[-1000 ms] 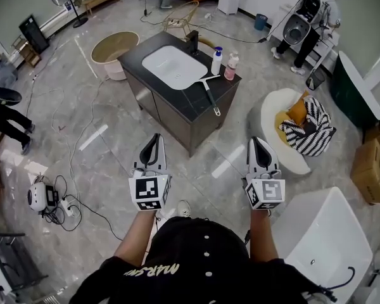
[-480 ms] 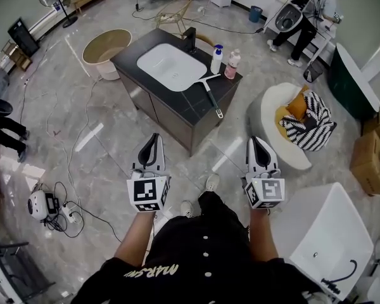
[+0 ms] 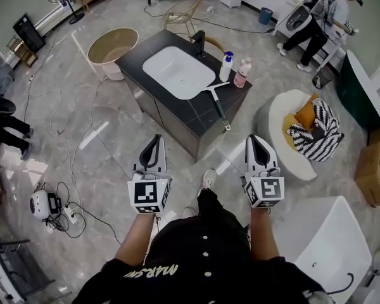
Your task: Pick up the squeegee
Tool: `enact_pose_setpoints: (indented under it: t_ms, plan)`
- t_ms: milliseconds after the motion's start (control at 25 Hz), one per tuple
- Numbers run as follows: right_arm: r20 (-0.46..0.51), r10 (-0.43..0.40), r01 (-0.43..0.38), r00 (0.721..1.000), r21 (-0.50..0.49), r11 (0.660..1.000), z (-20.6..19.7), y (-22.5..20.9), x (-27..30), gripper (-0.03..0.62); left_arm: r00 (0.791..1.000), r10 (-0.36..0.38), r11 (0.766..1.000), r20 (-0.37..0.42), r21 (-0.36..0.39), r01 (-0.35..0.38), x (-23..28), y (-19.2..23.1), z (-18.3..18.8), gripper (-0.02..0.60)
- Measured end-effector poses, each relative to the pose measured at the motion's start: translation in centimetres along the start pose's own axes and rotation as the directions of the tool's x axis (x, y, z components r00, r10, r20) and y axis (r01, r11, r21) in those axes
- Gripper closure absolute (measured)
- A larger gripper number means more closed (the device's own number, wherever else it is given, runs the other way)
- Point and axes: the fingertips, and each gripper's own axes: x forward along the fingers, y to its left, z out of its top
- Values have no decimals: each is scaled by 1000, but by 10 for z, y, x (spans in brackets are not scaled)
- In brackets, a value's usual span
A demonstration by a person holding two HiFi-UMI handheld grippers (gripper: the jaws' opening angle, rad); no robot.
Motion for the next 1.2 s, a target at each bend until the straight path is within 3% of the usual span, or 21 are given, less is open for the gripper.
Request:
enact_pose_setpoints:
  t_ms: [760, 960, 1200]
  plan:
    - [22, 63, -63, 998, -6, 998, 11, -112, 197, 595, 998, 66, 998, 17, -9, -66, 202, 26, 30, 561]
    - [11, 85, -85, 996, -22, 996, 9, -139, 229, 595, 996, 88, 995, 17, -38, -88, 241, 22, 35, 561]
    - [-22, 97, -98, 995, -6, 995, -4, -156, 258, 595, 996, 85, 996, 0, -21, -85, 269, 16, 33, 561]
